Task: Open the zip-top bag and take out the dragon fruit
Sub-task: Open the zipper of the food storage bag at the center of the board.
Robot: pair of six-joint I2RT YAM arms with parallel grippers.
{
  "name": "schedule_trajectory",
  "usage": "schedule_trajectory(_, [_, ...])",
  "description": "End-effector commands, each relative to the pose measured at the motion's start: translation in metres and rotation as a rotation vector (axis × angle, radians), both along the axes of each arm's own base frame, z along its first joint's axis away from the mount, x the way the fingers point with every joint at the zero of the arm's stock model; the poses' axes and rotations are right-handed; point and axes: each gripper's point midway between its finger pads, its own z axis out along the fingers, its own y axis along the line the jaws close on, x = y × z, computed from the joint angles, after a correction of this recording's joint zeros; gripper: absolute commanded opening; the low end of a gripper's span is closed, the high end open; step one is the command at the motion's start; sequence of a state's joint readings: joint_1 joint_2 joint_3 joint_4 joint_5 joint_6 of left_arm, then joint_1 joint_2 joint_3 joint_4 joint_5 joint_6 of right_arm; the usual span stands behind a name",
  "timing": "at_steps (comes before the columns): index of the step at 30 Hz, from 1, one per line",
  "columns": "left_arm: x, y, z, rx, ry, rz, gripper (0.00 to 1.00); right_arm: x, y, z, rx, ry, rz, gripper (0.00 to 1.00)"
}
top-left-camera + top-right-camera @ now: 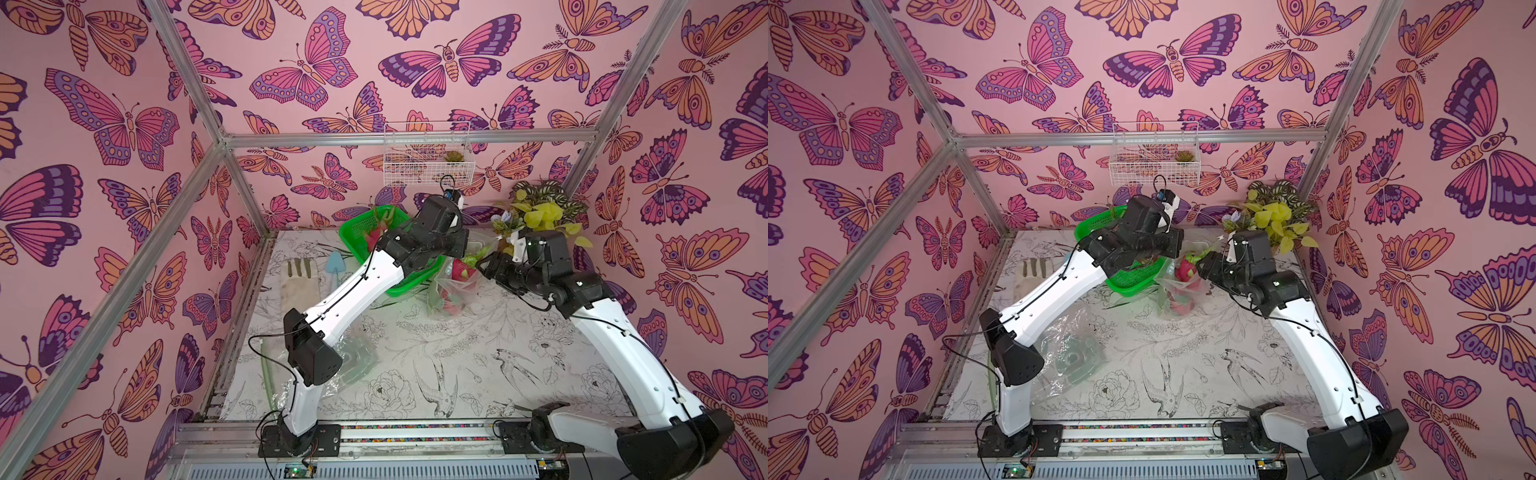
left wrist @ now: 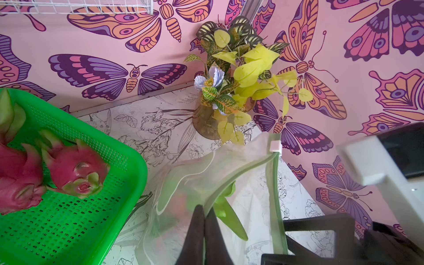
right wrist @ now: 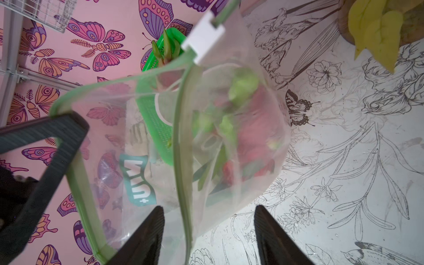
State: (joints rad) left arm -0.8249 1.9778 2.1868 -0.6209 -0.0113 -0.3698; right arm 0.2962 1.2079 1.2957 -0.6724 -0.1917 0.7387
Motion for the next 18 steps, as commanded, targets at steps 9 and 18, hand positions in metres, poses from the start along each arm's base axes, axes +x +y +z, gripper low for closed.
schedule_trajectory(9, [-0.006, 0.011, 0.030, -0.096, -0.028, -0.002, 0.00, 0.016, -0.005, 0.007, -0.048, -0.035, -0.037, 0.09])
schedule_trajectory(18, [-0.011, 0.014, 0.046, -0.166, -0.024, -0.020, 0.00, -0.004, -0.026, 0.049, -0.144, -0.109, -0.051, 0.00])
